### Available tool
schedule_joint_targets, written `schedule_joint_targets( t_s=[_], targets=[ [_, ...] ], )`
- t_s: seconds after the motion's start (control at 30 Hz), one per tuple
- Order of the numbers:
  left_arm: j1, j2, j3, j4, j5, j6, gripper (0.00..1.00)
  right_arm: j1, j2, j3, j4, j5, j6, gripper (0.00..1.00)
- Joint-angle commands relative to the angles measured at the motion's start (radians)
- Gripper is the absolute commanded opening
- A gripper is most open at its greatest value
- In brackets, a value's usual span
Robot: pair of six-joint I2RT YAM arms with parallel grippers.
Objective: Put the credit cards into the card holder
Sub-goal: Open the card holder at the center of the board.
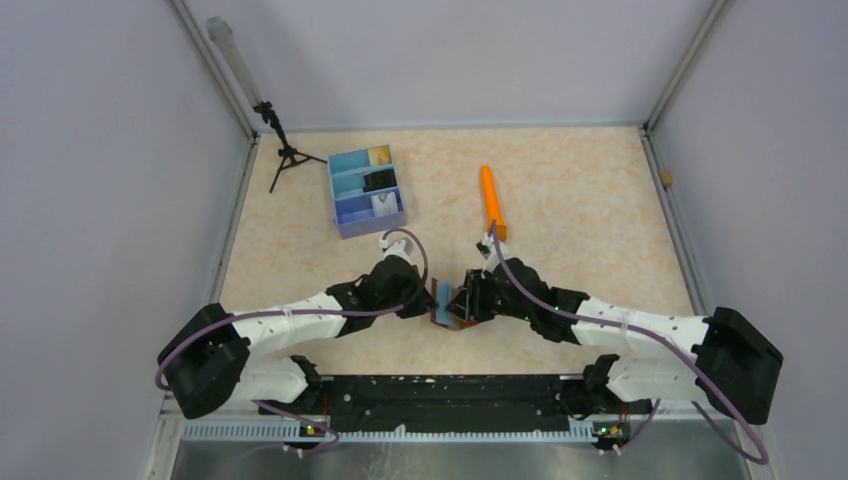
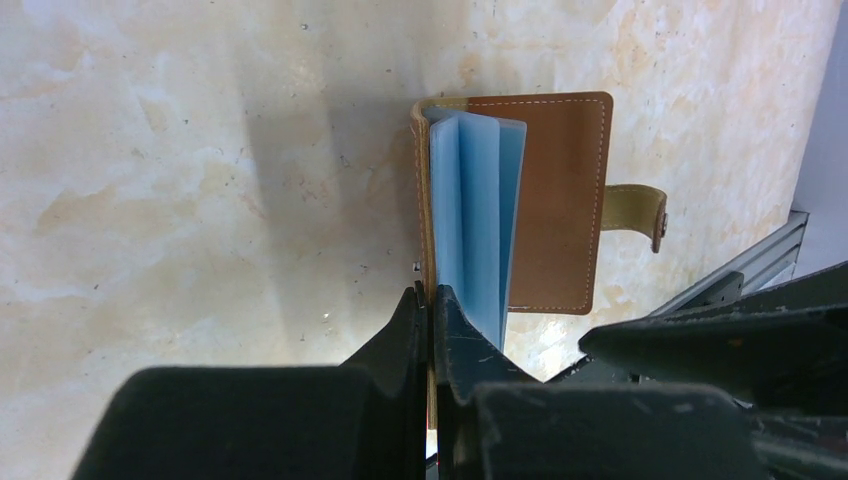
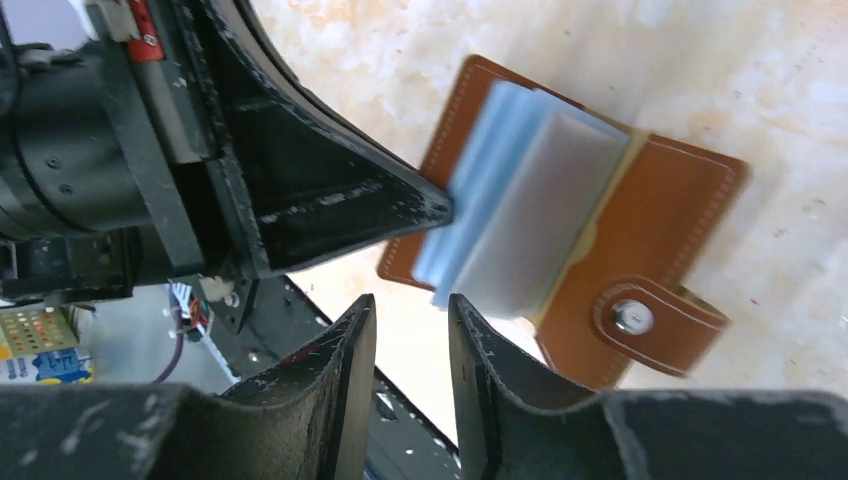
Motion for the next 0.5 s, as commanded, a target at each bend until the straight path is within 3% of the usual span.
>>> schedule_joint_targets(
  t_s=[0.0,0.47],
  targets=[
    [-0.002,-0.015,-0.009,0.049,0.009,-0.01,0.0,0.024,0.046,0.07,0.151,-0.053,0.004,0.31],
    [-0.002,-0.031,-0.029,0.066,0.009,-0.013,0.0,0.026,0.221,0.125,0.108,0.044,0.056,0.27]
  ],
)
